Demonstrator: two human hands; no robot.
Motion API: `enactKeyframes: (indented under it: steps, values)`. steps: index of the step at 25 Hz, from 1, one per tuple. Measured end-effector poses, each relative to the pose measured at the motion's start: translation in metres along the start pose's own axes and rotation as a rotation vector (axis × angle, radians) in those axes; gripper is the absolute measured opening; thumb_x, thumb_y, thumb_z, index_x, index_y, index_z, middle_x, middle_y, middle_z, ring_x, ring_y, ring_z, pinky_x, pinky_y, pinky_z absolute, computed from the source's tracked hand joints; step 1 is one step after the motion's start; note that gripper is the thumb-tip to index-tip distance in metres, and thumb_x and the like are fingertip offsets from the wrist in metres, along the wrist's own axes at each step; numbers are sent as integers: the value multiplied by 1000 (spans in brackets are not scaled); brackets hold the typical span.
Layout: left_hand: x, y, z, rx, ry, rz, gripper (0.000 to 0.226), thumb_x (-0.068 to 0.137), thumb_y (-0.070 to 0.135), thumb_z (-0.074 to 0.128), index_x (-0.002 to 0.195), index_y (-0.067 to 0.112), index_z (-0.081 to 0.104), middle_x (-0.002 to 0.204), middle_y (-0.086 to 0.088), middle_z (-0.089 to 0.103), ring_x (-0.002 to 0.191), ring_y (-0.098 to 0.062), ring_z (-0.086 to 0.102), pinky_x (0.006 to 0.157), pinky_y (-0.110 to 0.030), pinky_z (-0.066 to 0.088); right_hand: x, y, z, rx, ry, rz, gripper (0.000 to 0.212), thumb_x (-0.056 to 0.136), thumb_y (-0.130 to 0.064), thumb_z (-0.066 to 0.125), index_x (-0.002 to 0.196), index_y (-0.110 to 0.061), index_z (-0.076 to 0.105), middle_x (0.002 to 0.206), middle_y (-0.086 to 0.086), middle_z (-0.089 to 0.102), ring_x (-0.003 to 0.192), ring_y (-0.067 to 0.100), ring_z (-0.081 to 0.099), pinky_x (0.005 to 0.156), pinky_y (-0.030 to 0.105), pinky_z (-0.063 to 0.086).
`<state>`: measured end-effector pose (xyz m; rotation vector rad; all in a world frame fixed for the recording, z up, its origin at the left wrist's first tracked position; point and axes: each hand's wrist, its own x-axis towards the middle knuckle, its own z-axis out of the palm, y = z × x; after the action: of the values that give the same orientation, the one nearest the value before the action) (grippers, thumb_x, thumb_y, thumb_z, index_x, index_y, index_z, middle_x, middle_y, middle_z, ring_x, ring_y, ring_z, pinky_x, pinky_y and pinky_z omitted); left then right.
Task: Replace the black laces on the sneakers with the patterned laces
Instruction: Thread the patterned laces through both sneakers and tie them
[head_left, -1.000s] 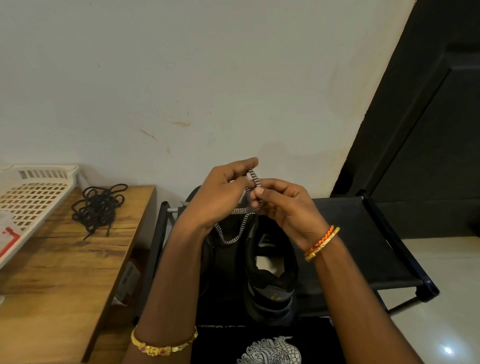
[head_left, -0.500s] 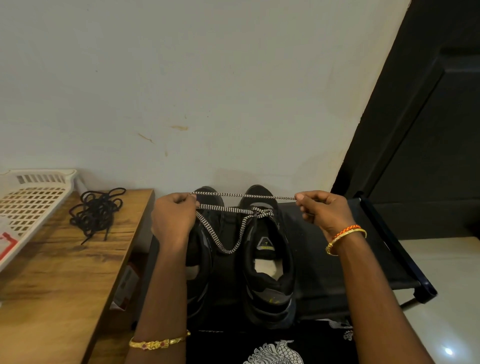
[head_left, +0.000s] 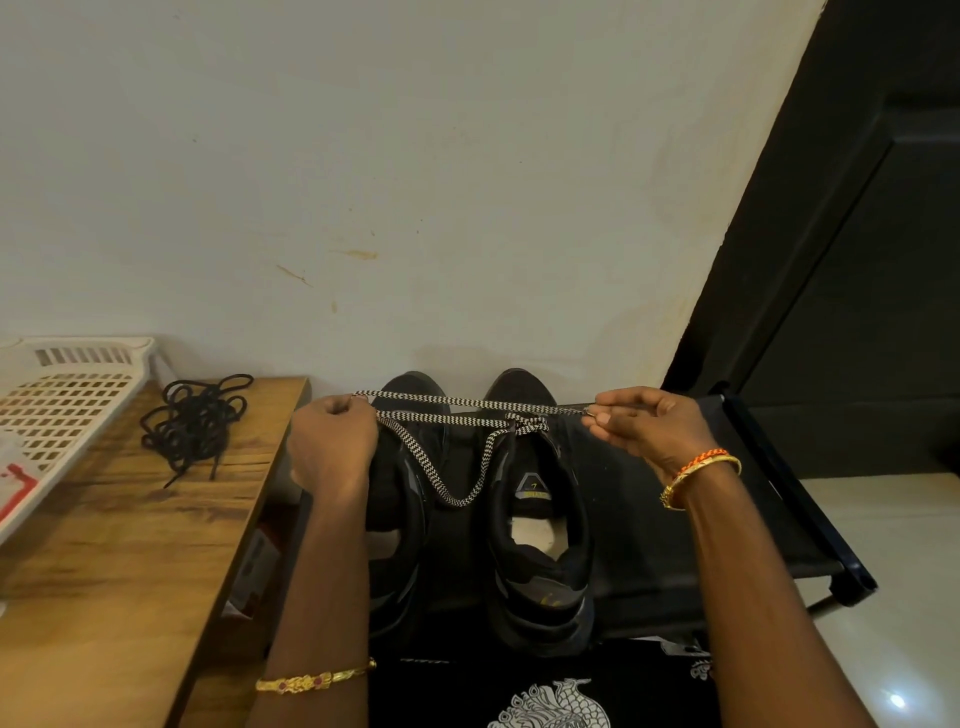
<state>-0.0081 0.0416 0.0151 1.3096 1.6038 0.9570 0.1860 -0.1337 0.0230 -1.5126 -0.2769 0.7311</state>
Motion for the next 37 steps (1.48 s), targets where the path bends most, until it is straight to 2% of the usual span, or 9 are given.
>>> enactKeyframes:
  steps: [4, 11, 14, 19, 21, 23, 26, 33, 37]
  values:
    - [2, -2, -1, -16, 27, -3, 14, 87, 21, 59, 75, 22, 67, 79, 5, 64, 88, -20, 61, 87, -42, 50, 2, -1, 2, -13, 34, 18, 30, 76, 12, 68, 93, -9, 54, 86, 18, 67, 76, 25, 69, 56, 23, 58]
    - [2, 0, -3, 37, 31, -12, 25, 86, 16, 55, 110, 21, 63, 104, 3, 63, 107, -24, 56, 103, -46, 38, 3, -2, 4, -49, -19, -2, 35, 79, 13, 62, 100, -12, 50, 86, 14, 68, 78, 22, 68, 59, 23, 59]
    - [-3, 7, -3, 83, -21, 142, 39, 83, 13, 54, 121, 19, 54, 118, 0, 60, 116, -25, 51, 106, -49, 32, 3, -3, 4, -20, -26, 1, 39, 77, 12, 65, 102, -14, 48, 88, 17, 69, 77, 24, 70, 58, 24, 59]
    - [-36, 25, 20, 84, -385, 628, 15, 87, 36, 56, 98, 36, 66, 82, 24, 60, 85, -4, 58, 102, -49, 39, 4, 1, 11, -231, -49, -56, 37, 80, 3, 68, 104, -15, 47, 82, 10, 67, 78, 20, 66, 63, 27, 57]
    - [-54, 26, 33, 180, -571, 689, 19, 92, 38, 57, 106, 33, 69, 88, 22, 64, 97, -4, 58, 107, -46, 34, 4, 1, 16, -242, -74, -78, 38, 79, 3, 70, 101, -16, 46, 81, 9, 67, 78, 19, 66, 67, 29, 56]
    - [-65, 19, 47, 292, -707, 708, 24, 95, 39, 53, 113, 30, 67, 104, 15, 69, 108, -6, 58, 108, -45, 30, 3, 1, 18, -229, -104, -117, 41, 77, 2, 72, 103, -15, 45, 80, 8, 69, 75, 17, 67, 67, 29, 57]
    - [-65, 5, 59, 292, -841, 690, 22, 96, 38, 52, 103, 30, 70, 89, 12, 70, 95, -6, 62, 99, -49, 39, 2, 1, 19, -212, -132, -179, 44, 76, 4, 71, 106, -14, 44, 79, 7, 71, 71, 14, 70, 63, 25, 58]
    - [-58, 0, 64, 64, -778, 530, 14, 77, 50, 63, 74, 39, 71, 75, 13, 70, 80, -9, 66, 90, -51, 49, 2, 1, 25, -242, -122, -267, 47, 76, 1, 73, 105, -17, 41, 79, 5, 73, 77, 17, 71, 70, 26, 58]
    - [-54, 0, 64, -29, -773, 420, 12, 84, 27, 69, 74, 25, 73, 67, 5, 68, 68, -10, 62, 81, -44, 55, 1, 3, 31, -302, -107, -312, 44, 76, -1, 73, 103, -17, 43, 80, 7, 72, 78, 18, 71, 72, 26, 58]
